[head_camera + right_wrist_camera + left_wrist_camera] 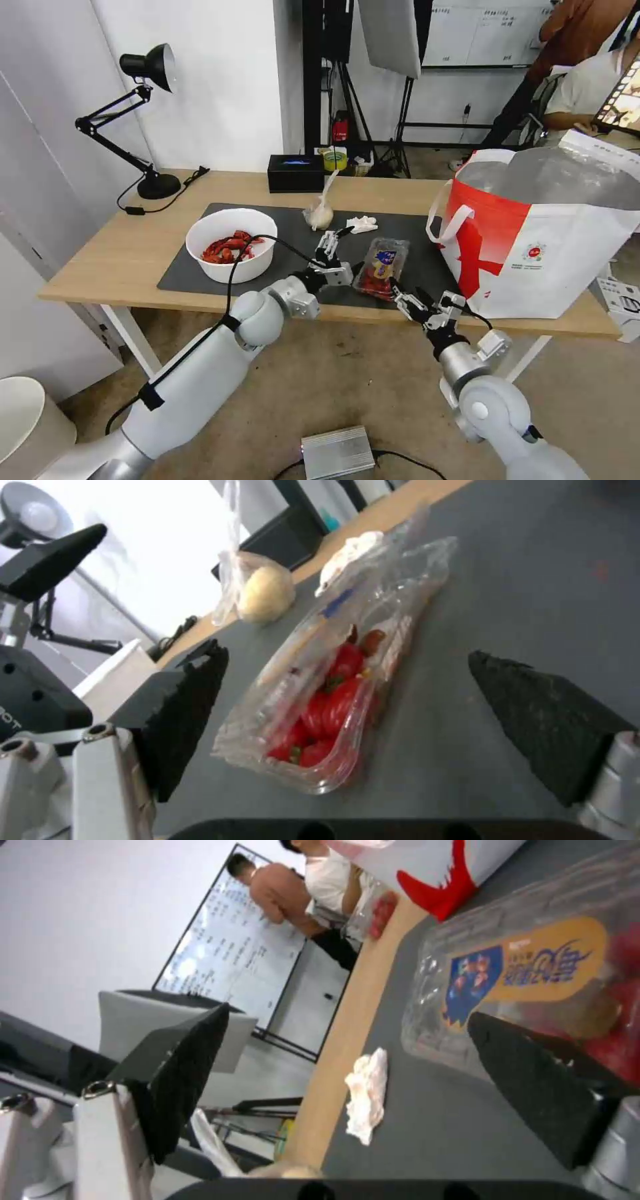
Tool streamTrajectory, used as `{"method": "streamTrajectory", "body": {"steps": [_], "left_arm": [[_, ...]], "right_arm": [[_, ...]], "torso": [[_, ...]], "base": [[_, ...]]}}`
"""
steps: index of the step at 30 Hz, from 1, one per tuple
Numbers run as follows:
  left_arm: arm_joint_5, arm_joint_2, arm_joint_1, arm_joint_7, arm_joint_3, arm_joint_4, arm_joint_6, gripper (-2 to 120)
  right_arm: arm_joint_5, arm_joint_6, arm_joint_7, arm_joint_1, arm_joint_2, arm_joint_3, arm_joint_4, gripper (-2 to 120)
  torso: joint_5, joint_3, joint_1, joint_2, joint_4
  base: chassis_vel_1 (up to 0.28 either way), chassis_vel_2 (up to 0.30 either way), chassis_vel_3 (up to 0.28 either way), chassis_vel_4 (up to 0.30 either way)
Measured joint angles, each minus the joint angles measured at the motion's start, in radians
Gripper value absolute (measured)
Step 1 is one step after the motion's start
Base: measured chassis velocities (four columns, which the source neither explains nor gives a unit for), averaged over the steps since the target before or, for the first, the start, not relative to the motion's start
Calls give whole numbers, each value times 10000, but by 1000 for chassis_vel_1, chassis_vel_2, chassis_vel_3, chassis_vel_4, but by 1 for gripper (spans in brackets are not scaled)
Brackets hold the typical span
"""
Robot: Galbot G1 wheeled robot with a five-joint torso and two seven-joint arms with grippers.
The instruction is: Pick up the trash from the table and place it into the takeout bag.
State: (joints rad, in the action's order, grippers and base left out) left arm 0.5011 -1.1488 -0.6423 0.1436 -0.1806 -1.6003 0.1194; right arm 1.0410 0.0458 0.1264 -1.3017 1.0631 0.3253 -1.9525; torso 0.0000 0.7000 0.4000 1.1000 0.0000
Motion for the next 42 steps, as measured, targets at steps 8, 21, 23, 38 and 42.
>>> {"method": "streamTrajectory", "body": {"steps": [8,21,23,38,42], "left_arm": [[18,-13,224,75,-294,152,284,95],[104,-37,418,455,-587,198,626,96],[161,-49,424,517,-587,221,682,96],[542,-35,431,1218,-402,288,1200,95],[577,-40,438,1515,-378,290,1389,93]], "right_arm": [[809,334,343,221,-14,-2,-11,91],[1620,785,862,797,108,-273,79,91],[1678,824,917,835,125,-283,109,90],[2215,914,1380,1125,368,-319,241,88],[2368,936,1645,1227,398,-318,247,88]], "torso": [[0,0,0,0,0],[0,0,0,0,0],[0,0,0,0,0],[-1,0,0,0,0],[0,0,0,0,0]], "base": [[0,0,0,0],[0,0,0,0],[0,0,0,0],[0,0,0,0],[0,0,0,0]]}}
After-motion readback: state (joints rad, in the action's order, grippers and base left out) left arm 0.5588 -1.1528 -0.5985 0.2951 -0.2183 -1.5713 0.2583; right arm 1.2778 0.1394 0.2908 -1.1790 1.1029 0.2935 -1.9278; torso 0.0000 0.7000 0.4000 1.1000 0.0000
